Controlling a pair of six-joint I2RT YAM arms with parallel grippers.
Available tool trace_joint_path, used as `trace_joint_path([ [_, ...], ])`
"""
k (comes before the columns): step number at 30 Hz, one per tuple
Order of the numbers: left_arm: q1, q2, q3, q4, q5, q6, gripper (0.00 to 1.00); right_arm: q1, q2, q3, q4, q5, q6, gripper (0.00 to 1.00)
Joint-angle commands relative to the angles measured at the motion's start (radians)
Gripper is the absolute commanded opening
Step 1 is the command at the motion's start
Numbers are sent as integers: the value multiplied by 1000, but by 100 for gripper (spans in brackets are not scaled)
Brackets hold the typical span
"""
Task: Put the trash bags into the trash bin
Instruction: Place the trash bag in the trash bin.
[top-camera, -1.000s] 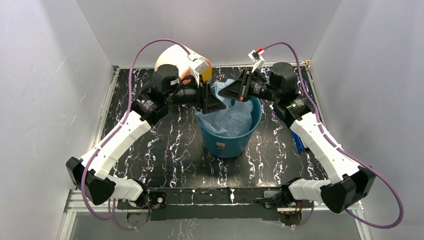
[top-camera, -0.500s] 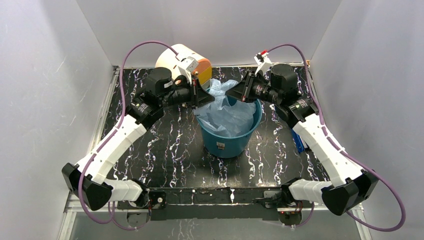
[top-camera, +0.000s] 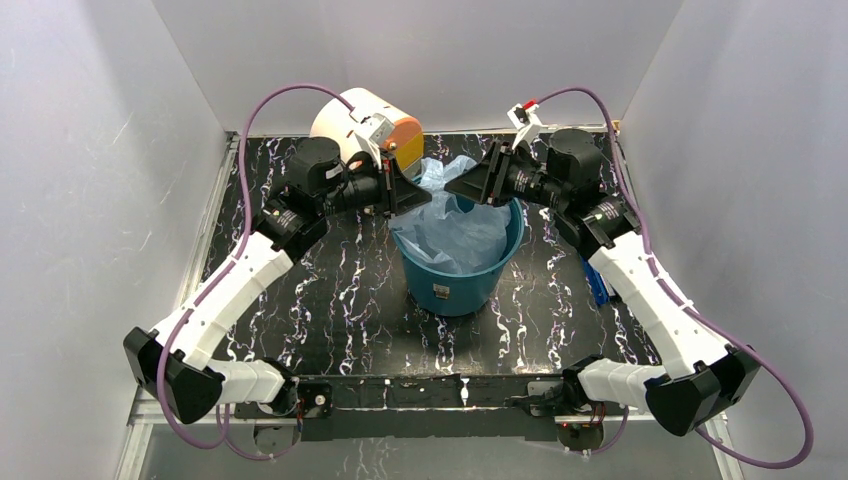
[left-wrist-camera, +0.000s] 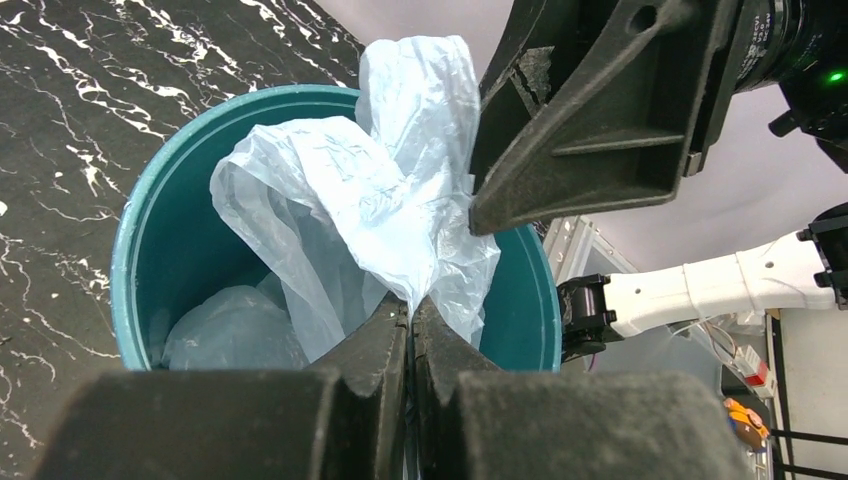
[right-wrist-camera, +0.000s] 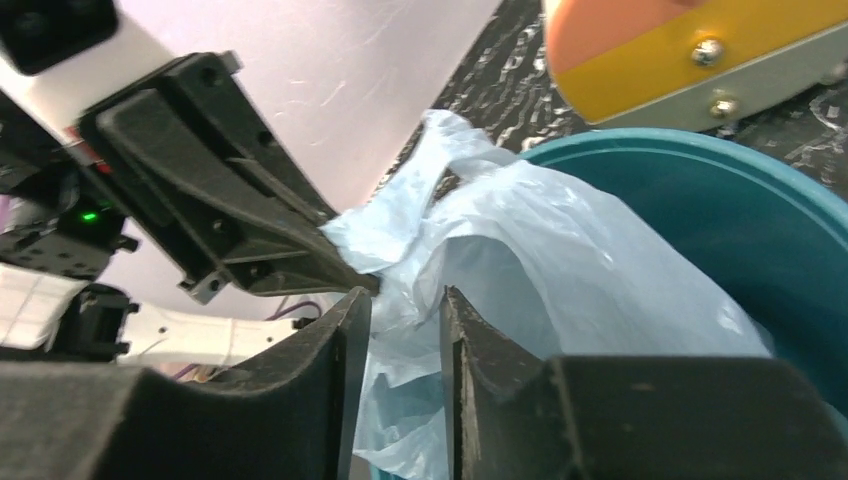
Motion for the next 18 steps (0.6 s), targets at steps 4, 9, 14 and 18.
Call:
trace_joint_path([
  [4,5,-39,-46,130,73,-65,0,-3,24,-41,232,-195,123,45],
  [9,5,-55,-81,209,73,-108,0,-5,30,-47,239,-188,130,44],
  [14,6,-61,-98,238,66,-133,0,-4,22,-53,240,-179,120,43],
  [18,8,-60,-107,259,67,-150,0,-4,23,-53,238,-179,124,35],
])
